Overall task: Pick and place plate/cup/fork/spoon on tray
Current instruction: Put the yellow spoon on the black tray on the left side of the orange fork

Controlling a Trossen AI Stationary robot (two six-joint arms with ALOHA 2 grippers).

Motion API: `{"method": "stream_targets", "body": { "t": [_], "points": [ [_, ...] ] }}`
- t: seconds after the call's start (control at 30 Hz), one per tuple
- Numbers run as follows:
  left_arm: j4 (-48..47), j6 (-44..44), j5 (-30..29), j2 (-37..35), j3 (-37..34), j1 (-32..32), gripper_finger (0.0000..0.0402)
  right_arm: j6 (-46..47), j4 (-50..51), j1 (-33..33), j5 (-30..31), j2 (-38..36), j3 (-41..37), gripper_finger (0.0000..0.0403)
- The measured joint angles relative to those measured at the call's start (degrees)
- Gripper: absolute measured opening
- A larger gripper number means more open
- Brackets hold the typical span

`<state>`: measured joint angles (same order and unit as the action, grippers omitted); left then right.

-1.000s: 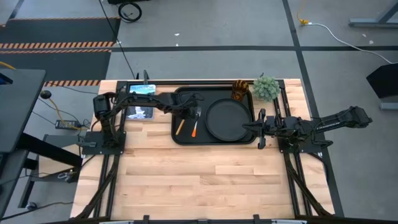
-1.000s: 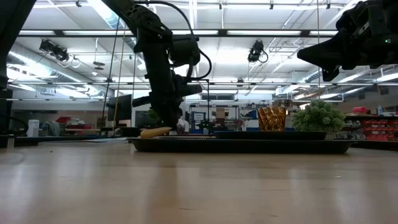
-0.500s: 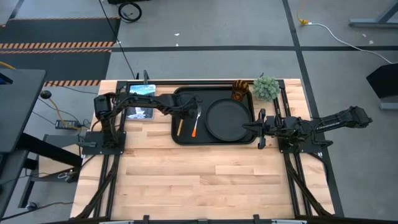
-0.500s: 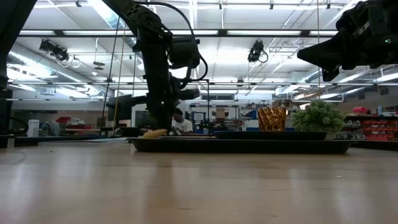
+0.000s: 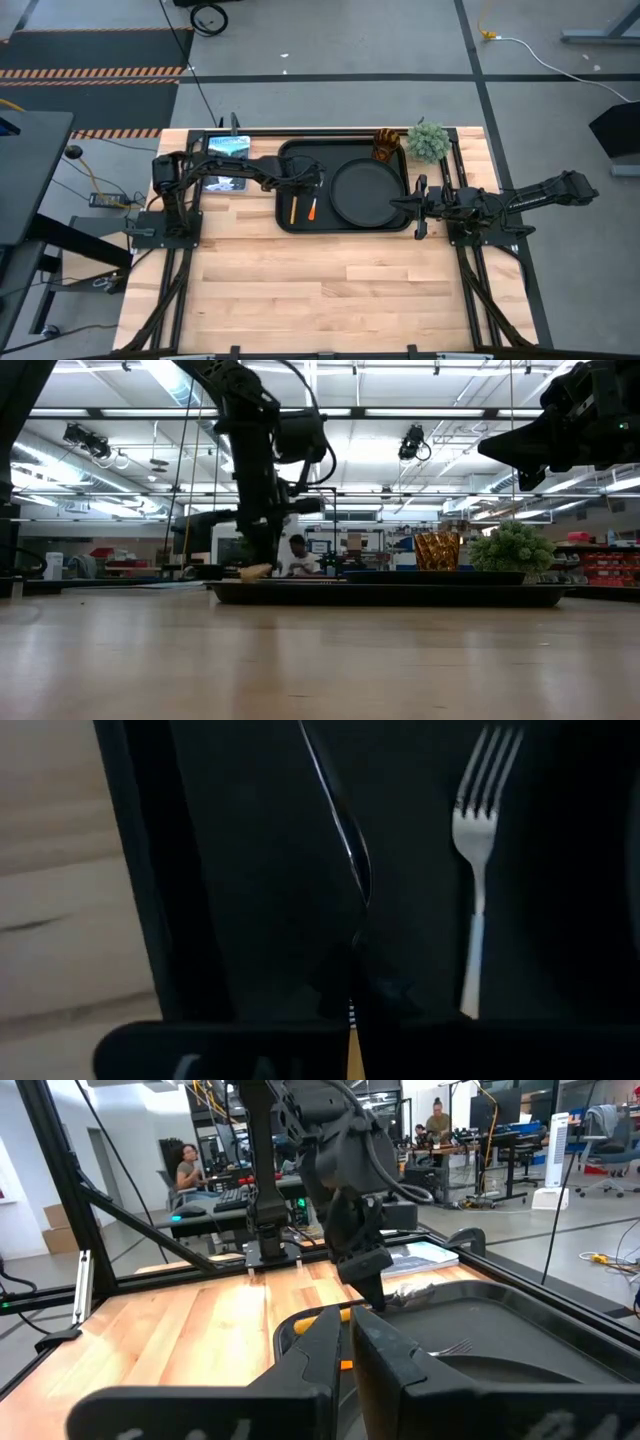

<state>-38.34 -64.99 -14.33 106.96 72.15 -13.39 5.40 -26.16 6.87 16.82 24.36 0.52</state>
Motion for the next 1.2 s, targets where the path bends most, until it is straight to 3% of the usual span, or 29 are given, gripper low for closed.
{"method": "stream_targets", "body": {
  "t": [0.33, 0.5, 0.7, 0.93, 1.2],
  "points": [
    [-11.7, 1.5, -4.6, 0.8, 10.6, 2.2, 0.0004, 0.0, 0.0, 0.0, 0.0, 0.0, 0.0, 0.0034],
    [-15.3, 6.1, -5.3, 7.7, 18.6, 3.1, 0.0003, 0.0, 0.0, 0.0, 0.0, 0.0, 0.0, 0.0034],
    [-27.2, 8.7, -7.0, 16.2, 28.9, 2.9, 0.0003, 0.0, 0.0, 0.0, 0.0, 0.0, 0.0, 0.0034],
    [-28.6, 8.0, -6.6, 20.0, 30.2, 2.3, 0.0006, 0.0, 0.0, 0.0, 0.0, 0.0, 0.0, 0.0034],
    [-29.4, 6.1, -1.9, 22.1, 30.3, 1.2, 0.0006, 0.0, 0.0, 0.0, 0.0, 0.0, 0.0, 0.0034]
  ]
}}
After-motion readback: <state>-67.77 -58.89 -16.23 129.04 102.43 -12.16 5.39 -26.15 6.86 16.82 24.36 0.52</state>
